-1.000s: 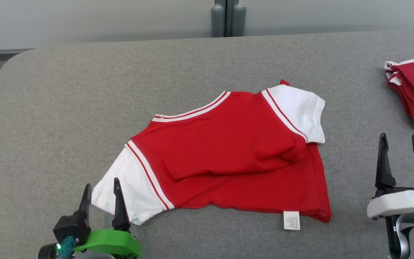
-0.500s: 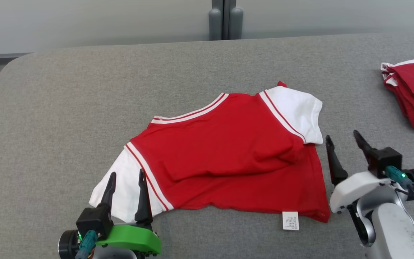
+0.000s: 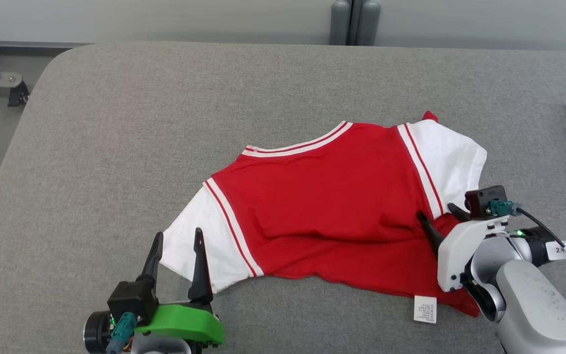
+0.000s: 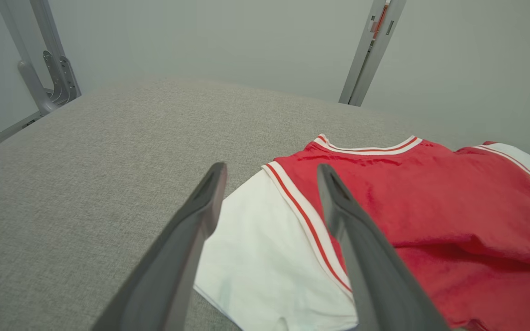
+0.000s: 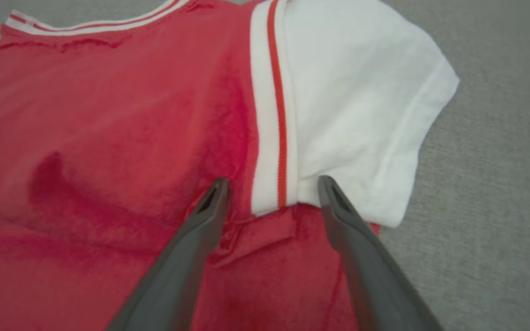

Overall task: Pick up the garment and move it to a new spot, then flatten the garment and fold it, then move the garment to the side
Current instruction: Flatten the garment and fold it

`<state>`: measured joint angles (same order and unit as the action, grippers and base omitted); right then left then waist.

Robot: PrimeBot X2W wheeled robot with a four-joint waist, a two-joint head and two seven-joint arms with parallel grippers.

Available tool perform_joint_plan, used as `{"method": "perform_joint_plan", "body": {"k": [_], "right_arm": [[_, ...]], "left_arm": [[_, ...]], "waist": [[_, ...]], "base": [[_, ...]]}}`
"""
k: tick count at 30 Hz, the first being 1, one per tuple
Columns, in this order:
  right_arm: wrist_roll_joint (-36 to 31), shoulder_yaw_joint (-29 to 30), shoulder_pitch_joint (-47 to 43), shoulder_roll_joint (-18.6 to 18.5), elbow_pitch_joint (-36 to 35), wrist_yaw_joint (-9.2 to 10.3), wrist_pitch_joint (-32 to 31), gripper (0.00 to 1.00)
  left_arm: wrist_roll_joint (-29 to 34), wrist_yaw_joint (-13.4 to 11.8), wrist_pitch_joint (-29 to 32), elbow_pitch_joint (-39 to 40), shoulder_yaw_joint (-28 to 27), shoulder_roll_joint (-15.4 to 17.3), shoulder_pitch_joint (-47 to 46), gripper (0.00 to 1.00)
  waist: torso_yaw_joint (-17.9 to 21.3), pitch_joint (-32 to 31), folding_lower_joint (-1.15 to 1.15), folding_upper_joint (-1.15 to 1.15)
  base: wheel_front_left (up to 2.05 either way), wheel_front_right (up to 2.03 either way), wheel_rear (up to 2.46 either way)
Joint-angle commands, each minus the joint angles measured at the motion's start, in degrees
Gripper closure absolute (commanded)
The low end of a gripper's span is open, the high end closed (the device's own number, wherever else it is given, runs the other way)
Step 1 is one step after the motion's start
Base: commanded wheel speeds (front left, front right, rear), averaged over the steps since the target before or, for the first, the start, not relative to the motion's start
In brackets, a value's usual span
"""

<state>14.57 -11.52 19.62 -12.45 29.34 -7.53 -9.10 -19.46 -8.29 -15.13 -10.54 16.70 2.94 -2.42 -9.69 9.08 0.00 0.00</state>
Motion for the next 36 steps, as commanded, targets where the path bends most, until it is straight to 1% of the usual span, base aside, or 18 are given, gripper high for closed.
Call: {"method": "perform_joint_plan", "body": {"k": [1, 2, 3, 6, 9, 14, 19, 24, 27, 28, 29, 30, 33, 36], "right_arm": [[0.6, -0.2, 0.9, -0.8, 0.8, 0.09, -0.8, 0.63], [1.0, -0.4, 1.3, -0.9, 1.3, 0.09, -1.1, 0.79], [1.3, -0.6, 1.6, -1.0, 1.6, 0.09, -1.3, 1.0], [1.5, -0.7, 3.5, -2.1, 2.0, 0.09, 0.2, 1.0], [0.5, -0.4, 6.3, -2.8, 1.5, 0.09, 2.6, 1.0], [-2.9, -0.2, 14.4, -4.2, 1.6, 0.09, 5.2, 1.0], [-5.5, -2.1, 24.2, -3.8, 4.5, 0.09, 5.6, 1.0], [-6.9, -5.9, 32.3, -2.4, 10.6, 0.09, 6.7, 1.0], [-6.2, -9.3, 35.2, -0.7, 14.6, 0.09, 8.7, 1.0], [-5.8, -10.0, 35.8, -0.1, 15.7, 0.09, 9.6, 0.93], [-5.6, -11.3, 36.1, 0.4, 17.1, 0.09, 10.5, 0.57], [-5.2, -12.3, 36.2, 0.9, 18.2, 0.09, 11.3, 0.0], [-2.9, -14.8, 36.9, 2.1, 21.1, 0.09, 13.8, 0.0], [-1.0, -16.4, 37.9, 1.5, 22.8, 0.09, 15.7, 0.0]], "left_arm": [[-0.2, -0.3, 0.0, 0.2, 0.0, 0.0, -1.0, 0.0], [-0.4, -0.4, 0.0, 0.3, 0.2, 0.0, -1.1, 0.0], [-0.6, -0.4, 0.0, 0.4, 0.3, 0.0, -1.2, 0.0], [-0.9, -0.8, 0.0, 0.6, 0.6, 0.0, -1.4, 0.0], [-1.0, -0.9, 0.0, 0.8, 0.9, 0.0, -1.9, 0.0], [-1.7, -0.9, 0.0, 1.1, 1.9, 0.0, -2.7, 0.0], [-2.9, -1.2, 0.0, 1.4, 3.5, 0.0, -3.7, 0.0], [-3.9, -1.9, 0.0, 1.8, 4.8, 0.0, -4.2, 0.0], [-4.2, -2.3, 0.0, 2.0, 5.2, 0.0, -4.5, 0.0], [-4.4, -2.5, 0.0, 2.0, 5.2, 0.0, -4.6, 0.0], [-4.5, -2.6, 0.0, 2.1, 5.2, 0.0, -4.6, 0.0], [-4.5, -2.7, 0.0, 2.1, 5.3, 0.0, -4.7, 0.0], [-4.5, -3.1, 0.0, 2.2, 4.9, 0.0, -4.6, 0.0], [-3.9, -3.1, 0.0, 2.1, 4.5, 0.0, -4.4, 0.0]], "waist": [[-0.9, 0.6, 0.0, 0.0], [-1.0, 0.7, 0.0, 0.0], [-1.2, 0.9, 0.0, 0.0], [-1.5, 1.2, 0.0, 0.0], [-1.9, 1.7, 0.0, 0.0], [-3.4, 2.6, 0.0, 0.0], [-6.4, 3.7, 0.0, 0.0], [-9.5, 4.6, 0.0, 0.0], [-10.6, 5.0, 0.0, 0.0], [-10.8, 5.1, 0.0, 0.0], [-10.9, 5.2, 0.0, 0.0], [-10.9, 5.3, 0.0, 0.0], [-10.3, 5.3, 0.0, 0.0], [-8.7, 5.0, 0.0, 0.0]], "base": [[0.0, 0.0, 0.0], [0.0, 0.0, 0.0], [0.0, 0.0, 0.0], [0.0, 0.0, 0.0], [0.0, 0.0, 0.0], [0.0, 0.0, 0.0], [0.0, 0.0, 0.0], [0.0, 0.0, 0.0], [0.0, 0.0, 0.0], [0.0, 0.0, 0.0], [0.0, 0.0, 0.0], [0.0, 0.0, 0.0], [0.0, 0.0, 0.0], [0.0, 0.0, 0.0]]}}
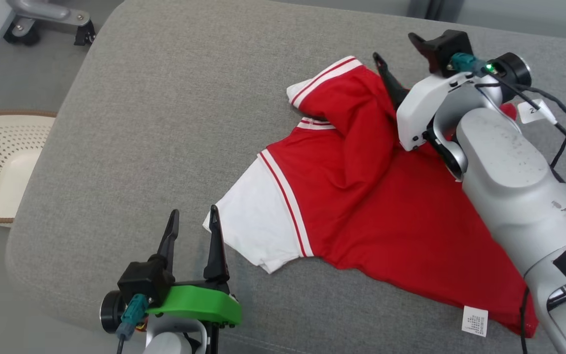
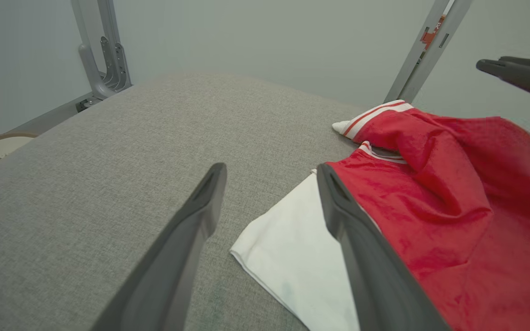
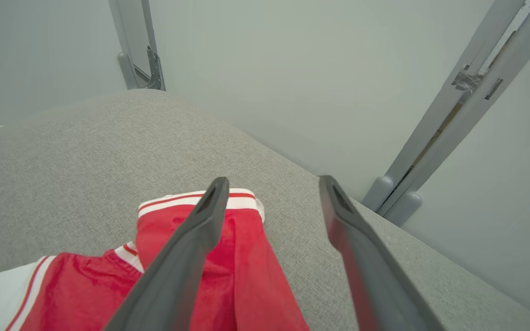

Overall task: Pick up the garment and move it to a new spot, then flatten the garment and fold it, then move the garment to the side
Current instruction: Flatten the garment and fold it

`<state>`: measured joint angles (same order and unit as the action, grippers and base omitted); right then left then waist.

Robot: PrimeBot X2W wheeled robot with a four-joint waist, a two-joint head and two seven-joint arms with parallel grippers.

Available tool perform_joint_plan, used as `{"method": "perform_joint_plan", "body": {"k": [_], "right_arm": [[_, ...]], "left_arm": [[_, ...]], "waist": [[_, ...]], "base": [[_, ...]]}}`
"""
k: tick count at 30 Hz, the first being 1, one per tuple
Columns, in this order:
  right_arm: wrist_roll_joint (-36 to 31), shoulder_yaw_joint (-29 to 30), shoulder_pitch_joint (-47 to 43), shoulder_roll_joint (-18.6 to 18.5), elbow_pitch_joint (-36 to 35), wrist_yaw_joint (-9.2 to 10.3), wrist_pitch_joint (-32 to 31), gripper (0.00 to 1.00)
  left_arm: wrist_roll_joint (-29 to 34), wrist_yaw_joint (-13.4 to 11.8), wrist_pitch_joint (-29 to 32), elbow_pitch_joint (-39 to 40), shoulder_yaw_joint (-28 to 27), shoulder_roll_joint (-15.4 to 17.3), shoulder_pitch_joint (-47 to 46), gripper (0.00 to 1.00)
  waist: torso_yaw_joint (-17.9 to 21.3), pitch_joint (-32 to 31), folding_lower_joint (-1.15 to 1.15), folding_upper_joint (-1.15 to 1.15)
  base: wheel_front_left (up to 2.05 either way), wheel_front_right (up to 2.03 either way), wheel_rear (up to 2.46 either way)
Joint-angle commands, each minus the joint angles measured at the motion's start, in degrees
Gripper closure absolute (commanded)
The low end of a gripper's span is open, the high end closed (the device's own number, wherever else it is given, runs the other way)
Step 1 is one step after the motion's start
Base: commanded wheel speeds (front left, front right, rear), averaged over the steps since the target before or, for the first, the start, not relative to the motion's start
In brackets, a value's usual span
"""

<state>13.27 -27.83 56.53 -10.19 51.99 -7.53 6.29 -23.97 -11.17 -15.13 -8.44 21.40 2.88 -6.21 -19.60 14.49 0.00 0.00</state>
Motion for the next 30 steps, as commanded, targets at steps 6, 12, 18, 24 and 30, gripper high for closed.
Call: {"method": "perform_joint_plan", "body": {"k": [6, 12, 18, 24, 30], "right_arm": [[5.6, -1.8, 0.8, -5.1, 2.2, 0.09, 0.8, 0.0], [12.2, -4.2, -3.2, -10.3, 2.5, 0.09, -4.9, 0.0], [20.4, -8.3, -7.8, -14.3, -1.4, 0.09, -13.4, 0.0], [27.5, -11.1, -10.7, -16.7, -4.7, 0.09, -18.9, 0.0], [31.2, -13.1, -11.7, -16.9, -4.3, 0.09, -21.7, 0.0]], "left_arm": [[1.5, 0.4, 0.0, -0.4, -0.9, 0.1, 0.0, 0.0], [2.3, 1.0, 0.0, -0.7, -1.5, 0.1, 0.4, 0.0], [2.9, 1.4, 0.0, -0.8, -1.6, 0.1, 0.4, 0.0], [3.1, 1.6, 0.0, -1.2, -0.9, 0.1, -0.2, 0.0], [3.1, 1.5, 0.0, -1.3, -0.6, 0.1, -0.6, 0.0]], "waist": [[5.5, -1.3, 0.0, 0.0], [9.0, -1.9, 0.0, 0.0], [10.0, -1.5, 0.0, 0.0], [8.6, -0.9, 0.0, 0.0], [6.1, -0.4, 0.0, 0.0]], "base": [[0.0, 0.0, 0.0], [0.0, 0.0, 0.0], [0.0, 0.0, 0.0], [0.0, 0.0, 0.0], [0.0, 0.0, 0.0]]}}
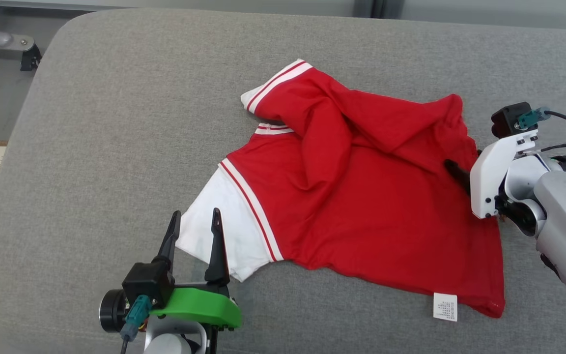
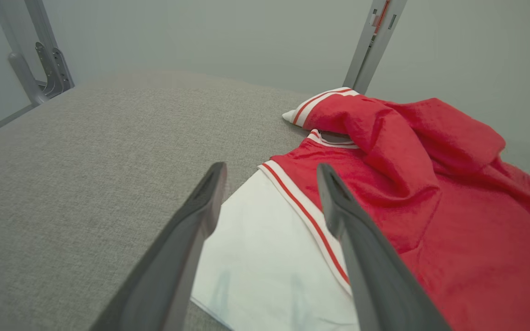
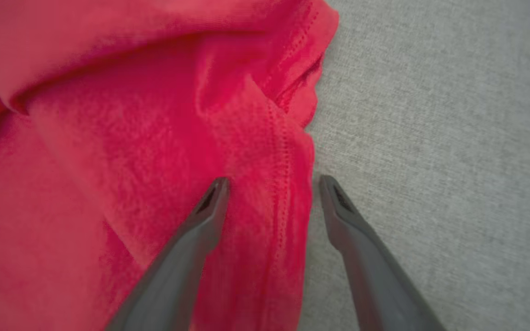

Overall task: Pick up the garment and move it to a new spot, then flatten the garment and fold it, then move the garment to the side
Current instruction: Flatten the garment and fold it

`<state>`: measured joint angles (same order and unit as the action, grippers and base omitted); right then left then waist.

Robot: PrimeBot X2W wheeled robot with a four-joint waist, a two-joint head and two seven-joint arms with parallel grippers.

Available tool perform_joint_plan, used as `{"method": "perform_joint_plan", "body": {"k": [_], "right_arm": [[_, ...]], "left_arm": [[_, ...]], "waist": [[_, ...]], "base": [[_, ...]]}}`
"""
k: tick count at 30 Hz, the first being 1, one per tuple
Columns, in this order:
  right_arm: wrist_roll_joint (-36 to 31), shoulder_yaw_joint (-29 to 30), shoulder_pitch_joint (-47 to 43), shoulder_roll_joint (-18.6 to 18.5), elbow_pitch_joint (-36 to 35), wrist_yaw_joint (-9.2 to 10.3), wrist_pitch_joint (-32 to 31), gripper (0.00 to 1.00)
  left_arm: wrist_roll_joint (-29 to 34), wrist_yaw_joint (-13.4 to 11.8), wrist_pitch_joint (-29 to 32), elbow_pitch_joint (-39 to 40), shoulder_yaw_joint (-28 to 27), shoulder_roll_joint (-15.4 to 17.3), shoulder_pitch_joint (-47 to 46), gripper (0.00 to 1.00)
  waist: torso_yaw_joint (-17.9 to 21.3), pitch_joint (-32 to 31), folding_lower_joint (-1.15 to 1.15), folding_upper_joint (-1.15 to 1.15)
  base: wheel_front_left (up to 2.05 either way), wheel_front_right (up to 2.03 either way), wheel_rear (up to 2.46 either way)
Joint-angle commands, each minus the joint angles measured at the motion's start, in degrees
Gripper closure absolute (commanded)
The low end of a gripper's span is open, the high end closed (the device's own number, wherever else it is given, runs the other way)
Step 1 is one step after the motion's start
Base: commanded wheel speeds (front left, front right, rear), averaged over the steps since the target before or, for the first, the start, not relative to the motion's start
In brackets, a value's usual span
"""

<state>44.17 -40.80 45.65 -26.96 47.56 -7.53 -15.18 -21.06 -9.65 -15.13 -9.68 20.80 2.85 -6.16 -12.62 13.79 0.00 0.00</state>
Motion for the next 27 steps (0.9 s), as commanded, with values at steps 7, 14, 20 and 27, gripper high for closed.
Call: {"method": "perform_joint_plan", "body": {"k": [7, 14, 20, 27], "right_arm": [[2.1, -3.1, -1.3, 0.5, 2.3, 0.04, -2.4, 0.63], [0.1, -3.2, 1.9, -1.4, 4.1, 0.12, 3.5, 1.0], [-2.7, -1.5, 6.3, -4.5, 7.3, 0.11, 9.2, 1.0], [-7.8, 0.8, 13.0, -6.8, 12.8, 0.11, 15.4, 1.0]], "left_arm": [[-0.1, -0.3, 0.0, 0.1, 0.0, 0.1, -0.3, 0.0], [0.1, -0.4, 0.0, 0.7, -0.4, 0.1, -0.3, 0.0], [0.1, -0.3, 0.0, 1.1, 0.1, 0.1, -1.3, 0.0], [0.5, -0.1, 0.0, 1.2, 0.1, 0.1, -2.0, 0.0]], "waist": [[-2.4, 0.5, 0.0, 0.0], [-1.4, 1.1, 0.0, 0.0], [-0.5, 2.0, 0.0, 0.0], [-0.3, 3.3, 0.0, 0.0]], "base": [[0.0, 0.0, 0.0], [0.0, 0.0, 0.0], [0.0, 0.0, 0.0], [0.0, 0.0, 0.0]]}}
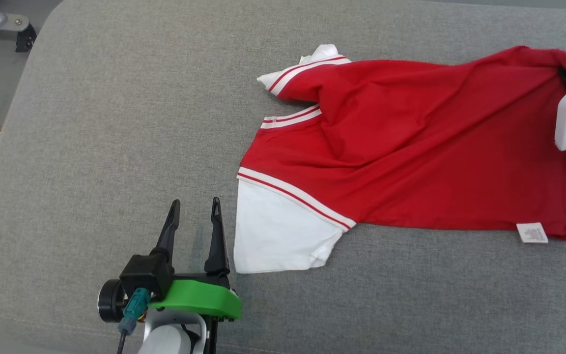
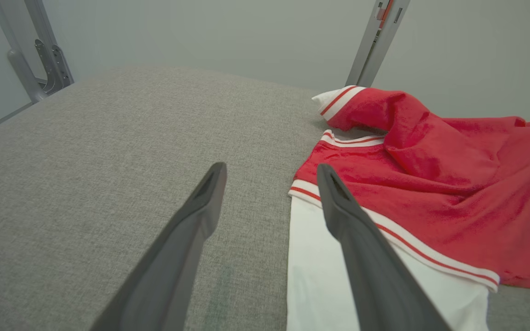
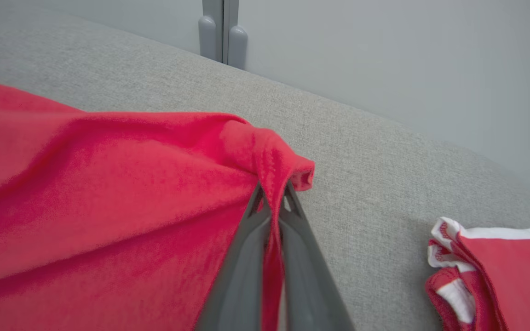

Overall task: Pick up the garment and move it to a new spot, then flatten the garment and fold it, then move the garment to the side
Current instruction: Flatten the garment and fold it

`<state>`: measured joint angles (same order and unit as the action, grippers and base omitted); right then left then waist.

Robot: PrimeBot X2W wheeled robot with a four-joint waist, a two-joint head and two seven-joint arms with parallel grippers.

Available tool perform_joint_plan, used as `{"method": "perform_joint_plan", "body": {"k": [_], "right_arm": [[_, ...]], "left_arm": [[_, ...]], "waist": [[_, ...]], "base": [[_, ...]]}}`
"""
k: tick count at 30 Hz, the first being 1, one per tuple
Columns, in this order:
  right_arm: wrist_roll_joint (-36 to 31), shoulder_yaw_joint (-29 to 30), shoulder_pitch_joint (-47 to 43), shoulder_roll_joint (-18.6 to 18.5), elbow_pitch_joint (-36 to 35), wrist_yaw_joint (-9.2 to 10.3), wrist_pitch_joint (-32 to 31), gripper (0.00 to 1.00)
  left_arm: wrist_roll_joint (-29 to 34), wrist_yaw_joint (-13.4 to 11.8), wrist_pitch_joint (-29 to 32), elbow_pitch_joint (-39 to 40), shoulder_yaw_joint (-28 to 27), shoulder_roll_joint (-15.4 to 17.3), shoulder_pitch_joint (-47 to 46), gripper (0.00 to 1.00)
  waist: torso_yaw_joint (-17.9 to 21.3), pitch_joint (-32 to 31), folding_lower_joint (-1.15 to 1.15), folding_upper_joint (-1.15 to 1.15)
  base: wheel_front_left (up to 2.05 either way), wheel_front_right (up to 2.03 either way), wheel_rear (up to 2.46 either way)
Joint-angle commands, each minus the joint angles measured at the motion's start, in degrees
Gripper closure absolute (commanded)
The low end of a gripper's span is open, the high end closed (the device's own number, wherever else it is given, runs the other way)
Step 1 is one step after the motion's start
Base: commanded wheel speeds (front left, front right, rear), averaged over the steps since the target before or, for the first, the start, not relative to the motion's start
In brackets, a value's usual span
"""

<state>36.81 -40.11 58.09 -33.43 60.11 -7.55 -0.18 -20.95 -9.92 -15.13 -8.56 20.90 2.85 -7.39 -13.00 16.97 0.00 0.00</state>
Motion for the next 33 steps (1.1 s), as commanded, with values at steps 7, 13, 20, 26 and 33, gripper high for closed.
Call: {"method": "perform_joint_plan", "body": {"k": [7, 13, 20, 26, 33], "right_arm": [[-3.8, 2.2, 4.3, 3.2, 6.2, 0.12, 5.6, 0.0], [-4.7, 1.6, 4.3, 6.3, 6.8, 0.12, 9.2, 0.0], [-4.0, 1.6, 2.3, 7.8, 3.1, 0.12, 13.7, 0.0], [-3.5, 2.5, -2.4, 7.9, -2.5, 0.12, 15.1, 0.0], [-6.7, 11.6, -12.1, 7.2, -14.0, 0.12, 15.4, 0.0]], "left_arm": [[0.6, 0.1, 0.0, -0.1, -0.2, 0.1, -1.5, 0.0], [1.4, 0.4, 0.0, -0.3, -1.5, 0.1, -2.3, 0.0], [2.7, 1.2, 0.0, -0.6, -3.7, 0.1, -3.2, 0.0], [3.0, 1.5, 0.0, -1.0, -5.1, 0.1, -1.9, 0.0], [2.5, 1.9, 0.0, -1.4, -5.9, 0.1, 0.2, 0.0]], "waist": [[0.5, 0.5, 0.0, 0.0], [2.5, -0.7, 0.0, 0.0], [6.2, -3.3, 0.0, 0.0], [9.1, -5.5, 0.0, 0.0], [11.4, -7.9, 0.0, 0.0]], "base": [[0.0, 0.0, 0.0], [0.0, 0.0, 0.0], [0.0, 0.0, 0.0], [0.0, 0.0, 0.0], [0.0, 0.0, 0.0]]}}
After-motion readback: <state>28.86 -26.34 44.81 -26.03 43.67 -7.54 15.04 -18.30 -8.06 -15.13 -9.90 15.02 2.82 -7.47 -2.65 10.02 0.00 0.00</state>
